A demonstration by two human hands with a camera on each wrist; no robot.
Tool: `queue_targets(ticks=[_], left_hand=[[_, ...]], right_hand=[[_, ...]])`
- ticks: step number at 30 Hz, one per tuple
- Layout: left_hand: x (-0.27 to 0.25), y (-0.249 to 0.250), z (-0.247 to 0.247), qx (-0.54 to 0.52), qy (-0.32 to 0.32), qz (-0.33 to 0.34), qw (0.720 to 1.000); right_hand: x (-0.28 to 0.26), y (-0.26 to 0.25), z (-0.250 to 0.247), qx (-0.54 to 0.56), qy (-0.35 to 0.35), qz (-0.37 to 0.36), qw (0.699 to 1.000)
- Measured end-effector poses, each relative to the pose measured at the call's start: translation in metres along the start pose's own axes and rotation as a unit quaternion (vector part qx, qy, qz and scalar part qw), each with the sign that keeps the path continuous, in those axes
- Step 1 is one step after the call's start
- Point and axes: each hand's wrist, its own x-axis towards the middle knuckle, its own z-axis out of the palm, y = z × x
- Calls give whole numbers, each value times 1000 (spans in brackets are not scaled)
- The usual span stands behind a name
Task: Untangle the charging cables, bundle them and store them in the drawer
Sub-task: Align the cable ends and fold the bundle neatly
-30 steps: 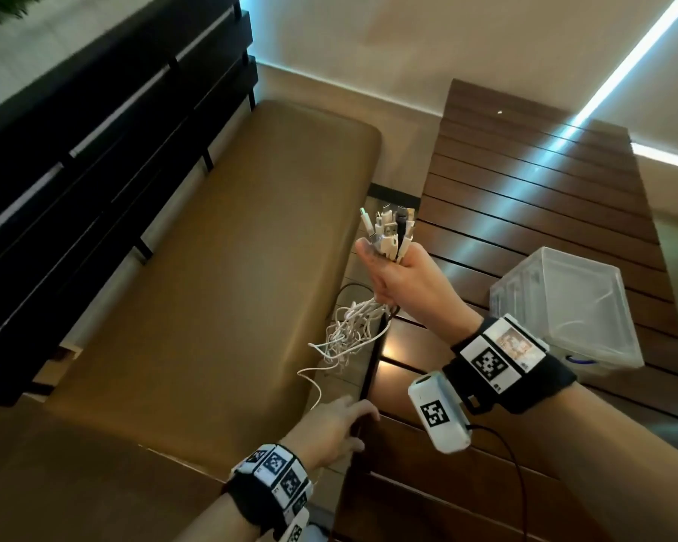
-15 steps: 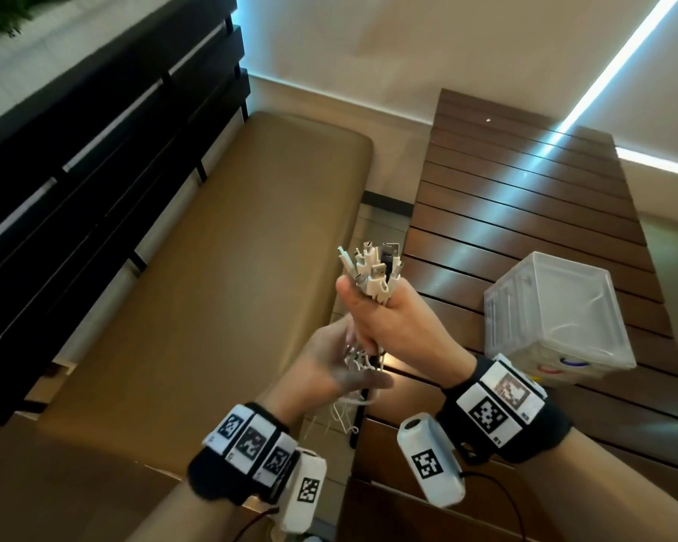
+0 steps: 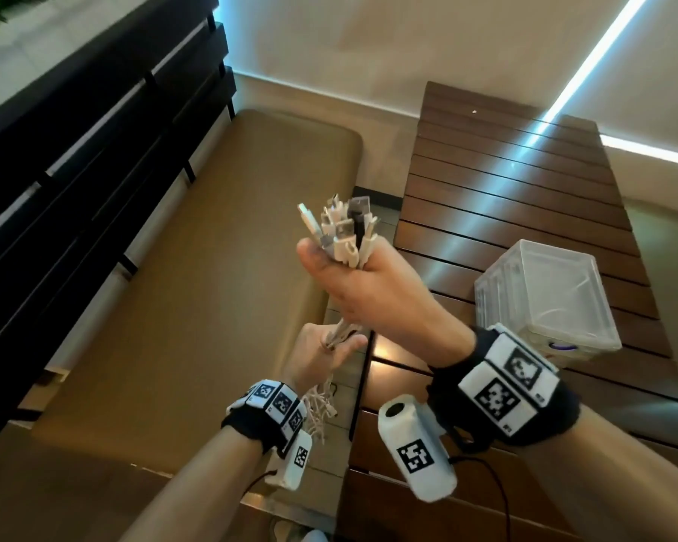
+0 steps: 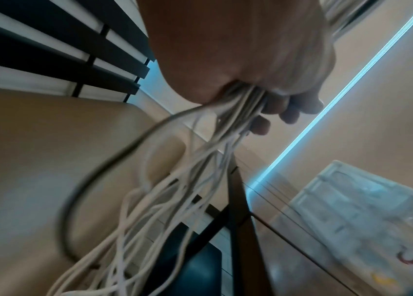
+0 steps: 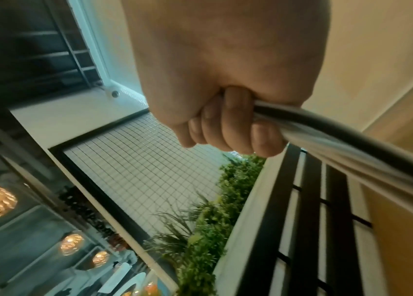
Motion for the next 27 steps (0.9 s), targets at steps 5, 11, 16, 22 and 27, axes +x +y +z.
queue_targets(ticks=[5,11,16,22,27], left_hand=[[21,-19,0,123,-28,20,992],[-11,-80,-7,101,-100,-208,968],[13,-98,-15,176,-131,-288,932],[47,-31,-68,192,-185,-170,949],[32,24,-71,-35,-243,-61,968]], right_hand=[[-2,-42,-4,-59,-30,-61,996],[-8,-96,-44,62,-29,-143,987],[33,-57,-28,-128,-38,-91,987],[43,14,-7,-116,-20,-9,993],[35,29,7,-86,-30,7,996]])
